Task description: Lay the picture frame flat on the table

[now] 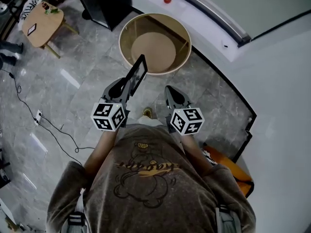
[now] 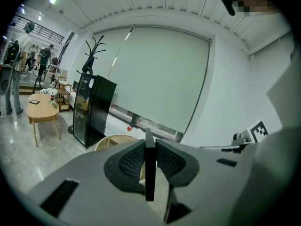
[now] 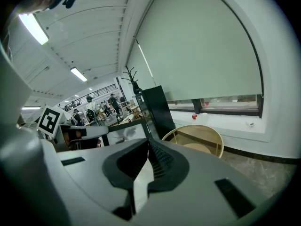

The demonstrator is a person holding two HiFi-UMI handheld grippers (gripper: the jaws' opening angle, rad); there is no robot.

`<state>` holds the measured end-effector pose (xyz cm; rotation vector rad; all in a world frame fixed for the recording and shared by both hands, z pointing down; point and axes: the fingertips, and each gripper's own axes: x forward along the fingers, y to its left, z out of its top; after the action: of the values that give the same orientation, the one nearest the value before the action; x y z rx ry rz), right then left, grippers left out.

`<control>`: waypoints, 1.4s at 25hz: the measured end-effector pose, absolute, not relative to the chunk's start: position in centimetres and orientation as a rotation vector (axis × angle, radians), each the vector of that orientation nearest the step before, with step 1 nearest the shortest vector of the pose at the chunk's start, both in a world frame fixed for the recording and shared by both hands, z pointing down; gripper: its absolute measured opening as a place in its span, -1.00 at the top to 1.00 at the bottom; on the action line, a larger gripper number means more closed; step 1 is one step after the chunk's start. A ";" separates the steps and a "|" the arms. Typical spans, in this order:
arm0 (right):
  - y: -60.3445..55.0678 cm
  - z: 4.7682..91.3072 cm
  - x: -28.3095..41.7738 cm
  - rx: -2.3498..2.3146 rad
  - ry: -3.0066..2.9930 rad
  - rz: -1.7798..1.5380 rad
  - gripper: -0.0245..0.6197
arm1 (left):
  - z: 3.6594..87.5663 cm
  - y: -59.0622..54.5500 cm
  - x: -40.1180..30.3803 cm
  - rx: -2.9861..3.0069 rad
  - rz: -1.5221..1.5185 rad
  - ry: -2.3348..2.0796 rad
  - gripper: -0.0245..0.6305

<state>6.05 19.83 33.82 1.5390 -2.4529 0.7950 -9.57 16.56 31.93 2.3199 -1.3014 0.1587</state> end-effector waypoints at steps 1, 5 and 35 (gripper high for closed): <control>19.3 33.9 6.2 1.531 -2.455 0.797 0.86 | 32.0 16.1 -9.5 2.315 0.159 -1.307 0.68; 17.5 34.4 6.5 1.502 -2.457 0.811 0.86 | 32.2 14.5 -9.1 2.302 0.162 -1.320 0.68; 2.0 36.9 6.1 1.629 -2.342 0.907 0.86 | 34.5 -2.9 -8.0 2.343 0.260 -1.138 0.68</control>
<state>6.09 2.05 36.88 1.6294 -2.3424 0.9068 -8.05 -2.94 34.54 2.3431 -1.1382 0.2600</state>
